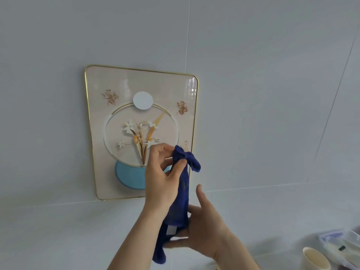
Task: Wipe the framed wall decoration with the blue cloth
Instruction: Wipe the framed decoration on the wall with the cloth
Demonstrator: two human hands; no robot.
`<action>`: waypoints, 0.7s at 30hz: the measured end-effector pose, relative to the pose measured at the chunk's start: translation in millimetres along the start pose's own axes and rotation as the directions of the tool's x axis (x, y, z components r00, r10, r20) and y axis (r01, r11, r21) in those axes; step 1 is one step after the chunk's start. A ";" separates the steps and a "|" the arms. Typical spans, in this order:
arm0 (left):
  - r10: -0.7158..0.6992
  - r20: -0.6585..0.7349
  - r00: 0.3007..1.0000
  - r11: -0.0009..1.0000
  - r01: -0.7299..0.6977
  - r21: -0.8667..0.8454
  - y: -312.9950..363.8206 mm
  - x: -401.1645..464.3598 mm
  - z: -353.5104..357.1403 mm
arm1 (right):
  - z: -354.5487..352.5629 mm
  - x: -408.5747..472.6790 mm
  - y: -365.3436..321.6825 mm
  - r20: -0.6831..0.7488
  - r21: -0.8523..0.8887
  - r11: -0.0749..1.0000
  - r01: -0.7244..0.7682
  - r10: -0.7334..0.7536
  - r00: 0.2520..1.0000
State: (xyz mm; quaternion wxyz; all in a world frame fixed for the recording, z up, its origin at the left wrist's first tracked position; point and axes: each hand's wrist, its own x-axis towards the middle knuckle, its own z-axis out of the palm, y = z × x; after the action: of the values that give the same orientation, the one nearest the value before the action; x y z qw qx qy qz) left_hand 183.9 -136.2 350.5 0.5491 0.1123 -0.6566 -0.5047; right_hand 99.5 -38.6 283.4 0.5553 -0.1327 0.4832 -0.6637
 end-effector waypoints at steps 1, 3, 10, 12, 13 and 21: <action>0.023 0.037 0.999 0.999 -0.025 0.045 -5.8 -0.6 -1.4 | 0.9 1.6 0.2 0.062 0.117 0.993 0.031 -0.038 0.997; 0.048 0.143 0.989 0.980 -0.074 0.184 -19.1 -3.4 -7.3 | 1.8 4.4 -7.9 0.087 0.252 0.957 0.143 -0.169 0.982; 0.071 0.346 0.935 0.909 -0.204 0.365 -41.6 -9.1 -27.3 | -3.0 16.2 -50.6 -0.202 -0.315 0.745 0.588 -0.658 0.726; 0.127 0.288 0.949 0.889 -0.238 0.390 -42.9 -0.8 -31.5 | 3.5 12.9 -67.7 -0.227 -0.431 0.626 0.650 -0.773 0.593; 0.190 0.255 0.948 0.849 -0.289 0.443 -44.1 5.9 -32.9 | 6.9 12.0 -77.2 -0.228 -0.493 0.549 0.676 -0.830 0.508; 0.438 0.277 0.855 0.343 -0.444 0.828 -57.2 70.6 -27.8 | 33.8 55.6 -115.4 0.147 -0.839 -0.126 0.529 -0.989 -0.002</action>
State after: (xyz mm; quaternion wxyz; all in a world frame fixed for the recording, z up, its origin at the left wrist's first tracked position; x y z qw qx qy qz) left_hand 157.6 -227.3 345.3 0.5271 0.1919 -0.8252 0.0662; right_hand 34.0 -113.1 371.2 -0.2934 -0.4067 0.6222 -0.6011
